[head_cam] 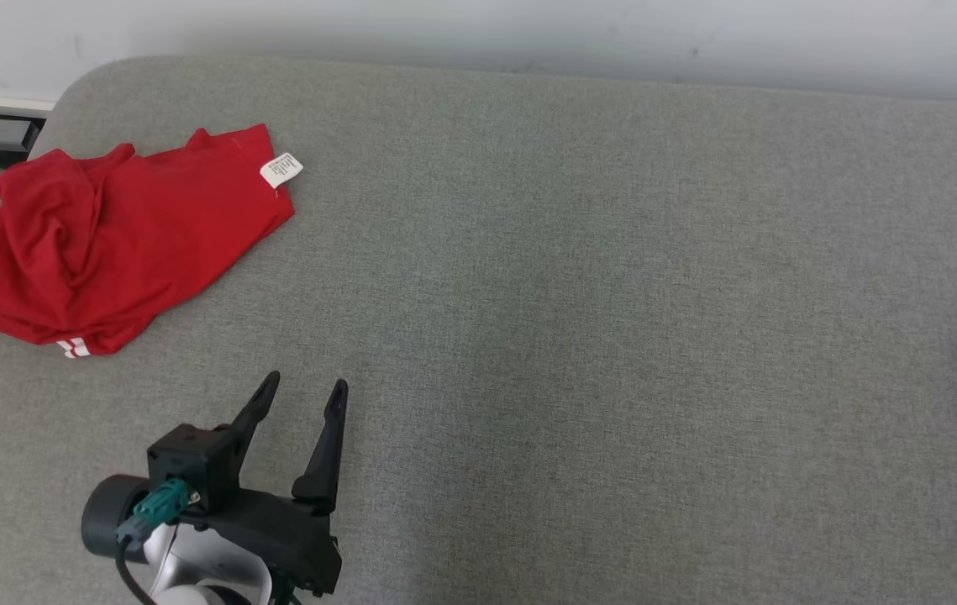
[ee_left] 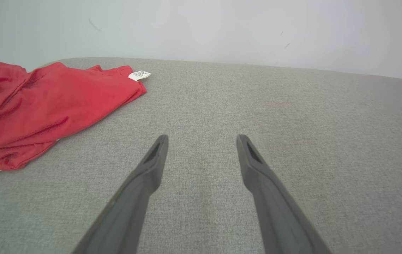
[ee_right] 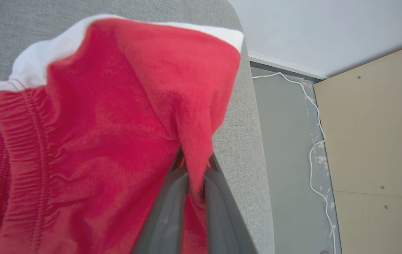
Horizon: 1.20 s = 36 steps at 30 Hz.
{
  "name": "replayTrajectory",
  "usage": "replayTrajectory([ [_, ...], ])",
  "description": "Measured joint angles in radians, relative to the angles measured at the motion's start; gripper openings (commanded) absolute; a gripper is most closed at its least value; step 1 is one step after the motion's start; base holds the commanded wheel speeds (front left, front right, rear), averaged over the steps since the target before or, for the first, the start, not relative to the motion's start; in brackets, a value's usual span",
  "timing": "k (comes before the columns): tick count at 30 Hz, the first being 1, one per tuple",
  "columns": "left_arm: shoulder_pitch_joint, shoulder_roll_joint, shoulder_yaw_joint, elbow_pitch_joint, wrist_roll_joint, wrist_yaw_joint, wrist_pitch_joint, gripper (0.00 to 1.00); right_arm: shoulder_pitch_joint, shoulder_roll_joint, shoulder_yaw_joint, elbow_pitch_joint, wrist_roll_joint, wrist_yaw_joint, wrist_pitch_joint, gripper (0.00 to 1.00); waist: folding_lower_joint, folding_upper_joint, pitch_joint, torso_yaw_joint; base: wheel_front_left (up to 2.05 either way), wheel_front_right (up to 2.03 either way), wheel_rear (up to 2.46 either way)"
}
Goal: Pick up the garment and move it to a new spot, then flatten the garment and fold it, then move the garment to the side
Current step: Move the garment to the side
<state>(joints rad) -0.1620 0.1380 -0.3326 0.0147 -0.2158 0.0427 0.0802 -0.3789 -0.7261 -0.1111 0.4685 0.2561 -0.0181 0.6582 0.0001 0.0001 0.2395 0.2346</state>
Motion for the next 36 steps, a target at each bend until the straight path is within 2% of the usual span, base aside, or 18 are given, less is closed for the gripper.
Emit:
replayTrajectory([
  [1, -0.006, 0.0, 0.0, 0.001, 0.0, 0.0, 0.0, 1.0, 0.0, 0.001, -0.001, 0.0, 0.0, -0.004, -0.009, 0.11, 0.0, 0.0, 0.002, 0.0, 0.0, 0.0, 0.0],
  [2, -0.011, 0.0, 0.001, 0.001, 0.0, 0.0, 0.0, 1.0, 0.0, 0.001, 0.0, -0.001, -0.002, -0.005, -0.019, 0.11, 0.0001, 0.0, 0.003, 0.0, 0.0, 0.0, 0.0],
  [3, -0.012, 0.0, 0.001, 0.001, 0.0, 0.0, 0.0, 1.0, -0.001, 0.002, 0.001, -0.001, -0.005, -0.008, -0.026, 0.66, 0.0, 0.0, 0.004, 0.0, 0.0, 0.0, 0.0],
  [4, -0.012, 0.0, 0.001, 0.002, 0.0, 0.0, 0.0, 1.0, -0.003, 0.002, 0.004, -0.002, -0.012, -0.01, -0.034, 1.0, 0.0, 0.0, 0.005, -0.001, 0.0, 0.0, 0.0],
  [14, -0.014, 0.004, 0.003, 0.025, 0.004, 0.0, -0.001, 1.0, -0.045, 0.031, 0.039, 0.006, -0.044, -0.033, -0.127, 1.0, 0.0, 0.0, -0.014, -0.01, 0.0, 0.0, 0.0],
  [17, -0.016, 0.002, 0.004, 0.032, 0.004, 0.0, -0.003, 1.0, -0.082, 0.045, 0.046, 0.009, -0.043, -0.021, -0.181, 1.0, 0.0, 0.0, -0.026, -0.016, 0.0, 0.0, 0.0],
  [19, -0.024, 0.0, 0.004, 0.041, 0.004, 0.0, -0.011, 1.0, -0.109, 0.061, 0.052, 0.005, -0.033, 0.002, -0.225, 1.0, 0.0, -0.0002, -0.036, -0.019, 0.0, 0.0, 0.0],
  [21, -0.035, -0.003, 0.006, 0.047, 0.004, 0.0, -0.015, 1.0, -0.126, 0.097, 0.05, -0.005, -0.004, 0.016, -0.278, 1.0, 0.0, -0.0002, -0.047, -0.022, 0.0, 0.0, 0.0],
  [26, -0.037, -0.002, 0.022, 0.083, 0.004, 0.001, -0.04, 1.0, -0.119, 0.238, 0.06, -0.039, 0.076, 0.051, -0.395, 1.0, 0.0, -0.0002, -0.086, -0.033, 0.0, 0.0, 0.0],
  [28, -0.036, -0.001, 0.028, 0.097, 0.004, 0.002, -0.047, 1.0, -0.106, 0.28, 0.074, -0.063, 0.098, 0.074, -0.435, 1.0, -0.0001, -0.0002, -0.105, -0.039, 0.0, 0.0, 0.0],
  [30, -0.033, 0.002, 0.034, 0.106, 0.004, 0.005, -0.056, 1.0, -0.08, 0.327, 0.081, -0.093, 0.117, 0.078, -0.471, 1.0, -0.0001, -0.0002, -0.126, -0.046, 0.0, 0.0, 0.0],
  [36, 0.002, 0.021, 0.058, 0.126, 0.004, 0.02, -0.074, 1.0, 0.02, 0.397, 0.122, -0.153, 0.156, 0.112, -0.553, 1.0, -0.0002, -0.0002, -0.196, -0.072, 0.0, 0.0, 0.0],
])
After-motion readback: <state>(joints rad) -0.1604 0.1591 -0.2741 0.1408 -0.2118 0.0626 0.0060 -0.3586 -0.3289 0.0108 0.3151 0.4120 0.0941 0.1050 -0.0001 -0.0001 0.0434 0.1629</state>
